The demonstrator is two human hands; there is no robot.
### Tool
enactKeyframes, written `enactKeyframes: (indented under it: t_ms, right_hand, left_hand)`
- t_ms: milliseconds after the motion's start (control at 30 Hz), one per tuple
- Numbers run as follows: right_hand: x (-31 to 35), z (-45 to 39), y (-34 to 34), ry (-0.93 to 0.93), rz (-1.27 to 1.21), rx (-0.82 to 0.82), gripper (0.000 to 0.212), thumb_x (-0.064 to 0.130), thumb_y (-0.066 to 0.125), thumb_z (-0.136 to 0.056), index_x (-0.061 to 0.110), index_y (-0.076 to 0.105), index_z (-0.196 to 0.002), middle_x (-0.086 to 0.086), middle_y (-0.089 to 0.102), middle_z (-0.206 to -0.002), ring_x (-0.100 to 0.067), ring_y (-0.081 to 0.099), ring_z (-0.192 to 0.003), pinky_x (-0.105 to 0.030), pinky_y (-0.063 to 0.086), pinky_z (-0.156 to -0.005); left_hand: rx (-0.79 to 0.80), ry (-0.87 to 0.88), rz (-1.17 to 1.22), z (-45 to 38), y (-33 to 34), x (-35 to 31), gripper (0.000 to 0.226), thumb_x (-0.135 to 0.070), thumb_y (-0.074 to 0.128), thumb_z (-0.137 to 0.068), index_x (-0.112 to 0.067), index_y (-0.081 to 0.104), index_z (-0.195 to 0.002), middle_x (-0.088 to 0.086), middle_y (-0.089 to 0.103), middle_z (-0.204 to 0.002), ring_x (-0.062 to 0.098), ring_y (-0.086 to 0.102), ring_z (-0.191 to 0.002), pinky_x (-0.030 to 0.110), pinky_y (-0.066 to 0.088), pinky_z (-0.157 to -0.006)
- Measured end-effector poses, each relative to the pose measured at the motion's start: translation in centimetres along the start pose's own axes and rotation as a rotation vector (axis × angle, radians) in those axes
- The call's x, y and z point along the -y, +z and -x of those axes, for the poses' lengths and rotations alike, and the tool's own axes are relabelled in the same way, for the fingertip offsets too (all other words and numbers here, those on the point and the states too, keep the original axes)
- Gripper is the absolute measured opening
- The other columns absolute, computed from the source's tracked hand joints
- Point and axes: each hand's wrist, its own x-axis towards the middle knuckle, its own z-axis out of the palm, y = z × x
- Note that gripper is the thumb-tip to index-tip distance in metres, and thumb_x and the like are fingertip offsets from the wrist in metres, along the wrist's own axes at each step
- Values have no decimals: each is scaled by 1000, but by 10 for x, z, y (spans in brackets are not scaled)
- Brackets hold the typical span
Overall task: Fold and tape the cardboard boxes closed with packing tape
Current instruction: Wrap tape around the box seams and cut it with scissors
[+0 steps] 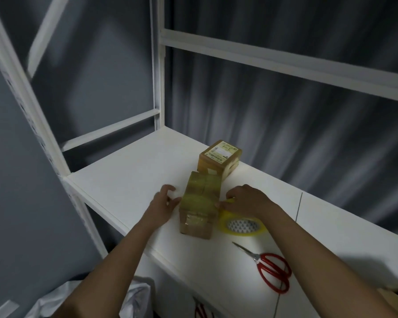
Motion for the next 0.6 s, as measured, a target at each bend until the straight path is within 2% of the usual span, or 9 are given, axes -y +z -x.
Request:
enactKeyframes:
  t_ms: [67, 100, 200, 267, 333, 400, 500, 567, 600]
  right_hand:
    - [2, 0, 1, 3, -5, 5, 51, 66, 43, -87, 25, 64, -108, 4, 64, -107, -13, 56, -87, -24, 40, -73]
    - [1, 0, 2, 7, -7, 11, 50, 66, 43, -87, 26, 65, -108, 4, 64, -106, -13, 57, -87, -24, 40, -72]
    - [-1, 1, 3, 33, -26, 18, 48, 66, 44, -87, 28, 64, -108, 4, 64, -106, -13, 55, -86, -24, 39, -72]
    - [0, 2, 3, 40, -35, 14, 47, 65, 44, -87, 28, 64, -109, 4, 63, -107, -12, 54, -85, -24, 39, -72]
    - [2, 1, 4, 34, -42, 10, 47, 64, 44, -88, 28, 64, -110, 3, 64, -107, -13, 55, -85, -24, 39, -71]
    - [4, 2, 4, 29, -48, 0, 47, 64, 43, -89, 27, 64, -110, 3, 64, -106, -13, 55, -84, -24, 40, -71]
    - [5, 3, 5, 29, -55, -8, 49, 65, 43, -88, 27, 64, -110, 4, 64, -106, -13, 55, -84, -24, 41, -71]
    - [6, 5, 7, 28, -52, -10, 49, 65, 42, -89, 26, 65, -109, 4, 64, -105, -12, 55, -84, -24, 42, -73]
    - [6, 4, 7, 30, -57, -12, 49, 65, 42, -89, 26, 65, -108, 4, 65, -105, -12, 56, -84, -24, 42, -73]
  left_hand:
    - [-135, 58, -24, -3, -12, -8, 37, 9, 49, -87, -9, 53, -119, 14, 53, -100, 12, 54, -75, 9, 40, -65]
    - [-188, 64, 16, -1, -15, -16, 36, 8, 48, -89, -6, 55, -121, 15, 55, -110, 17, 57, -87, 9, 41, -74]
    - [-95, -19, 232, 17, -8, -47, 36, -19, 42, -100, -9, 49, -134, 2, 52, -134, 13, 50, -120, 14, 36, -95]
    - [86, -99, 468, 32, 7, -60, 45, -27, 38, -101, -21, 32, -145, -8, 47, -134, 3, 53, -109, 7, 43, -82]
    - [149, -160, 645, 36, 19, -54, 51, -20, 39, -101, -28, 17, -146, -13, 45, -126, -5, 54, -92, 4, 46, -64]
    - [206, -191, 746, 32, 21, -41, 59, -28, 46, -98, -22, 17, -149, -10, 41, -134, -2, 53, -100, 7, 49, -71]
    - [385, -214, 734, 28, 11, -30, 96, -67, 59, -76, -19, 22, -150, 0, 41, -147, 8, 48, -126, 26, 39, -106]
    - [440, -217, 561, 28, 6, -33, 88, -66, 45, -85, -18, 12, -151, 2, 28, -154, 12, 33, -137, 28, 24, -114]
    - [375, -171, 381, 26, 8, -34, 79, -60, 34, -93, -17, 3, -152, 2, 14, -158, 15, 19, -144, 29, 15, -116]
